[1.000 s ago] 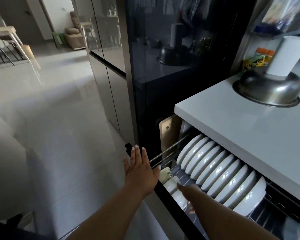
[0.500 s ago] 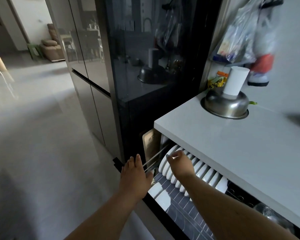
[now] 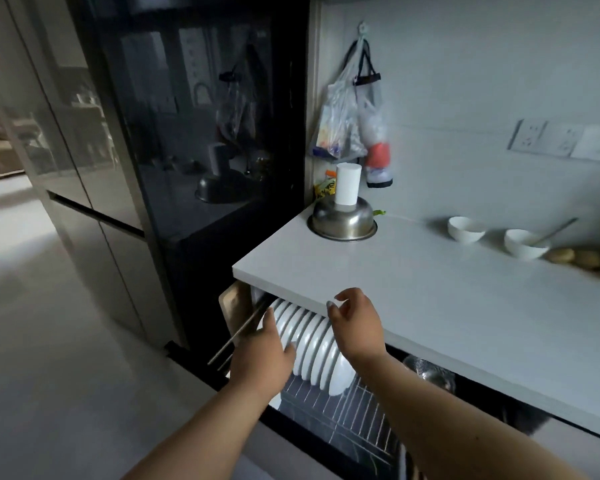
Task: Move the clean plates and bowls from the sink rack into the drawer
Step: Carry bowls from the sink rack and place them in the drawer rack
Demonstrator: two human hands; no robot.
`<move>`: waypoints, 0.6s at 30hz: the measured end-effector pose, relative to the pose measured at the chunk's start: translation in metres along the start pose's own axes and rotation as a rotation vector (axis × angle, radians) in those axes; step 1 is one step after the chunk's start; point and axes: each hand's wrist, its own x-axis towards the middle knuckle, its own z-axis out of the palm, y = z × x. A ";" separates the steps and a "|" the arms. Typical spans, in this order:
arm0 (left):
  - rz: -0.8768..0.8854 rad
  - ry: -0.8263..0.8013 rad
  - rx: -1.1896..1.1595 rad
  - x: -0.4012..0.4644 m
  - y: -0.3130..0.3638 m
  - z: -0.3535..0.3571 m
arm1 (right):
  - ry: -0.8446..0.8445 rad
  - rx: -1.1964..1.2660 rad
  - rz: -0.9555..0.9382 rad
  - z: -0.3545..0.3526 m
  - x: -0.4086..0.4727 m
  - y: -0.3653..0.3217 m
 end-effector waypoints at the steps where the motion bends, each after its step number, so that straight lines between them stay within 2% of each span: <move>1: 0.015 0.002 0.003 -0.005 0.012 0.001 | 0.019 -0.009 0.004 -0.013 -0.005 0.003; 9: 0.117 -0.103 -0.007 -0.039 0.100 0.026 | 0.201 -0.075 0.070 -0.111 -0.036 0.046; 18: 0.381 -0.130 -0.037 -0.070 0.225 0.059 | 0.421 -0.133 0.166 -0.238 -0.064 0.107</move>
